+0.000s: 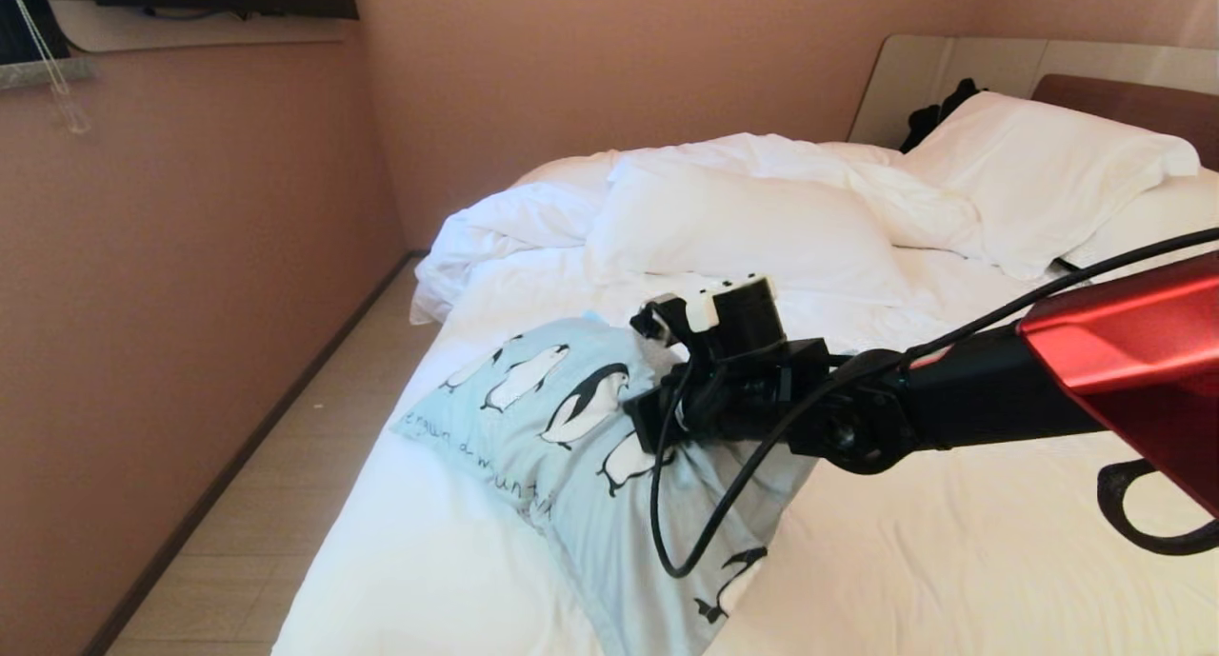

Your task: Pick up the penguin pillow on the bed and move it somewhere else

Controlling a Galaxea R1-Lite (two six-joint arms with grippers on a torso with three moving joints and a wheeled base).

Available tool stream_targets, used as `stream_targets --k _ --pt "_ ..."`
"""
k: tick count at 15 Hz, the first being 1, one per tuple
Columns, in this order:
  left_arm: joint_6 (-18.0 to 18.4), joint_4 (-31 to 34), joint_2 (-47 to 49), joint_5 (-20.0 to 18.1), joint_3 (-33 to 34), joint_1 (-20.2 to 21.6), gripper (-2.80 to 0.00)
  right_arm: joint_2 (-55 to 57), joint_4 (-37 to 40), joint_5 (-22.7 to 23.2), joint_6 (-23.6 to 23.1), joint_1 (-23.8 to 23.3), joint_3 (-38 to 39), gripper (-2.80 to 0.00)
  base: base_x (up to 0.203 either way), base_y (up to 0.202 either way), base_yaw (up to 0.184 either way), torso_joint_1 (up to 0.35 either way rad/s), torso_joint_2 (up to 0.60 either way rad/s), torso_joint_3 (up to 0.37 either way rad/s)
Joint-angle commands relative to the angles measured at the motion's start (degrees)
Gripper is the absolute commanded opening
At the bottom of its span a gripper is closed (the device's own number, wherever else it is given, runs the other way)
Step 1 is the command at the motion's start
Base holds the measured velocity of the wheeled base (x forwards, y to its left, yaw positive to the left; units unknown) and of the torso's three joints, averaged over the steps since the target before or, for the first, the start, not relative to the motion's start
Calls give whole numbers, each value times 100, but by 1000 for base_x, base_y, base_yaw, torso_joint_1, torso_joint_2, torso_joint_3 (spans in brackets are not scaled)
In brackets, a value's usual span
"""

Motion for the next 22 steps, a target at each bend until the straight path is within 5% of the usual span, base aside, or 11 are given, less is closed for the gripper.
stream_targets --k 1,2,13,20,21,22 --pt "1 -11 -2 2 0 2 -280 -20 -278 10 -162 2 456 -280 0 0 0 0 0 0" --pt "1 -2 -2 2 0 2 -280 -85 -382 12 -230 2 614 0 0 0 0 0 0 0" --pt "1 -2 -2 2 0 2 -280 -2852 -430 -330 -247 -59 1735 0 0 0 0 0 0 0" --pt "-3 -2 -2 2 0 2 -280 -4737 355 -576 357 -1986 2431 0 0 0 0 0 0 0" --pt "1 -2 -2 2 0 2 -280 -4876 383 -552 547 -2345 2653 -280 0 0 0 0 0 0" --pt "1 -4 -2 2 0 2 -280 -4984 398 -518 694 -2676 2841 -280 0 0 0 0 0 0"
